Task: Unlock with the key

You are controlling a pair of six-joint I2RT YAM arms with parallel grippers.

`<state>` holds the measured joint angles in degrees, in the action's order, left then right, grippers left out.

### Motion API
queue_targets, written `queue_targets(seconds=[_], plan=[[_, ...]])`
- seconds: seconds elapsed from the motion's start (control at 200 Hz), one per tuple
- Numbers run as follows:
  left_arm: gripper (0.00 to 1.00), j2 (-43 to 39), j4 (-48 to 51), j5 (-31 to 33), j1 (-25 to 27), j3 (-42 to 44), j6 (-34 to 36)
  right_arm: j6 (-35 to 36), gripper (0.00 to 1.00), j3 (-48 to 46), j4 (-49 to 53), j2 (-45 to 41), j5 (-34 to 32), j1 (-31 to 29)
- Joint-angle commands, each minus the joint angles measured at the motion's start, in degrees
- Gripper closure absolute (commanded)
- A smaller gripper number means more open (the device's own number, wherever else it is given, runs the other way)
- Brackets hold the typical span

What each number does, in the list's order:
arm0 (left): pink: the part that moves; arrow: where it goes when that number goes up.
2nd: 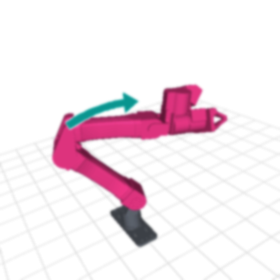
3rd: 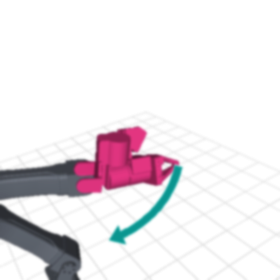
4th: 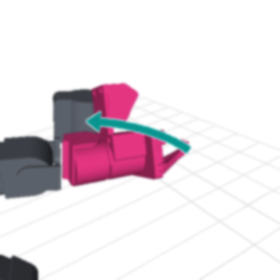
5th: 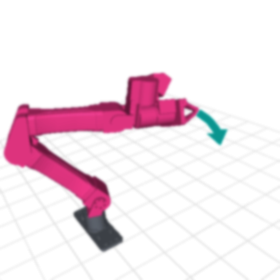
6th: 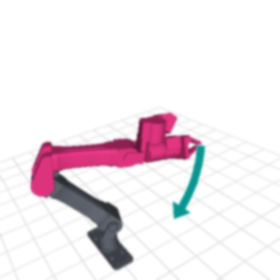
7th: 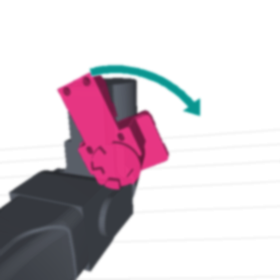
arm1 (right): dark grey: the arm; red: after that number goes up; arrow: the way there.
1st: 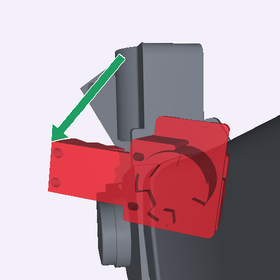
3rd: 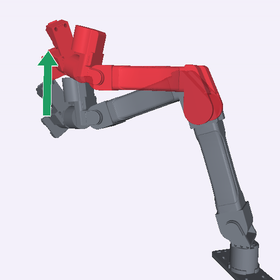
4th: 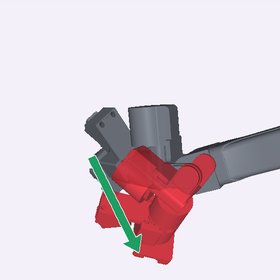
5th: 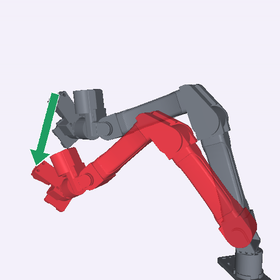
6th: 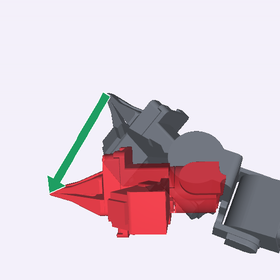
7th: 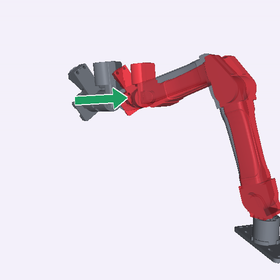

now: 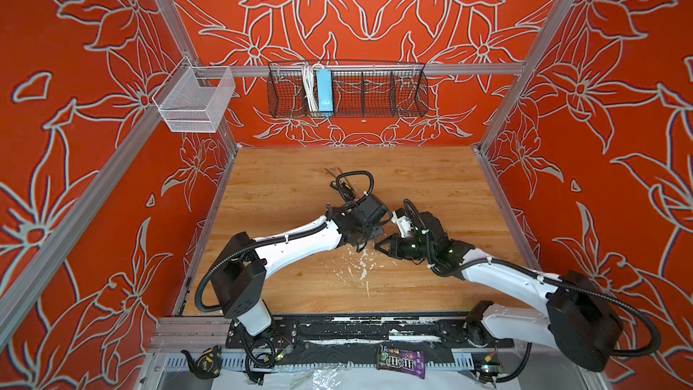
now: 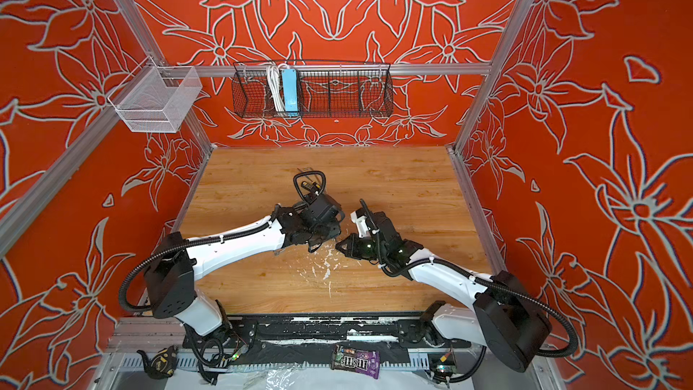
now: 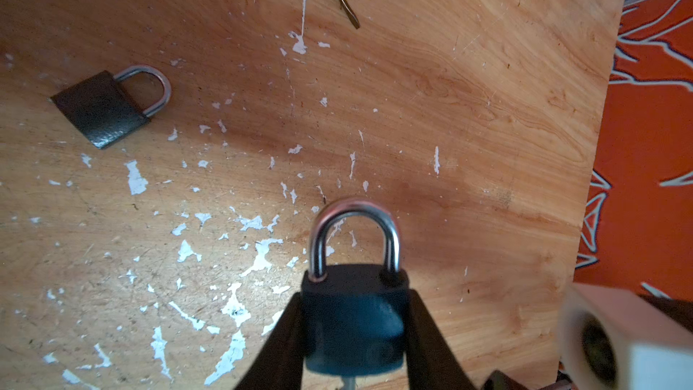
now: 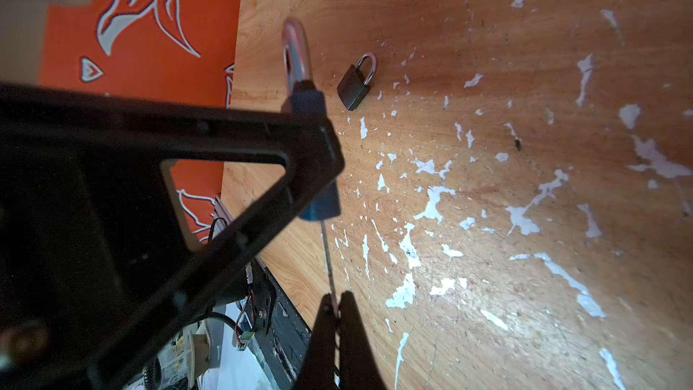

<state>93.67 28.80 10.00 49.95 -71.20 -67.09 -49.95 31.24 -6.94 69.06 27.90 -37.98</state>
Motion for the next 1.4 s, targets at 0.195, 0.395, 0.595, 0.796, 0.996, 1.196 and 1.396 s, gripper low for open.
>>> queue_targets(seconds=[0.195, 0.395, 0.595, 0.796, 0.996, 1.196, 1.396], plan=[[1.00, 1.40, 2.93, 0.46, 0.23, -1.49, -0.10, 1.00, 1.00, 1.79, 0.76, -1.76, -4.79, -0.17], [1.00, 1.89, 2.44, -0.24, 0.33, -2.09, -0.47, 0.49, 1.00, 2.16, -2.41, -0.82, -2.16, -0.33], [1.00, 1.42, 1.18, -0.67, 0.32, -2.19, -0.60, 0.73, 1.00, 2.69, -2.51, 0.81, -2.09, -0.70], [1.00, 1.86, 3.86, 1.20, 0.67, -2.28, -0.45, 3.89, 1.00, 4.94, 2.74, -0.51, -4.64, -0.69], [1.00, 2.39, 6.79, 2.63, 0.85, -1.85, -0.96, 4.93, 1.00, 6.38, 7.21, -2.93, -8.98, -0.43], [1.00, 0.84, 3.66, 1.13, 0.85, 0.25, -3.06, 5.47, 1.00, 7.62, 8.15, -2.33, -8.38, -0.65], [1.00, -1.17, 0.80, 0.83, 0.85, 0.47, -7.00, 3.15, 1.00, 6.26, 6.37, -2.61, -12.19, -2.94]])
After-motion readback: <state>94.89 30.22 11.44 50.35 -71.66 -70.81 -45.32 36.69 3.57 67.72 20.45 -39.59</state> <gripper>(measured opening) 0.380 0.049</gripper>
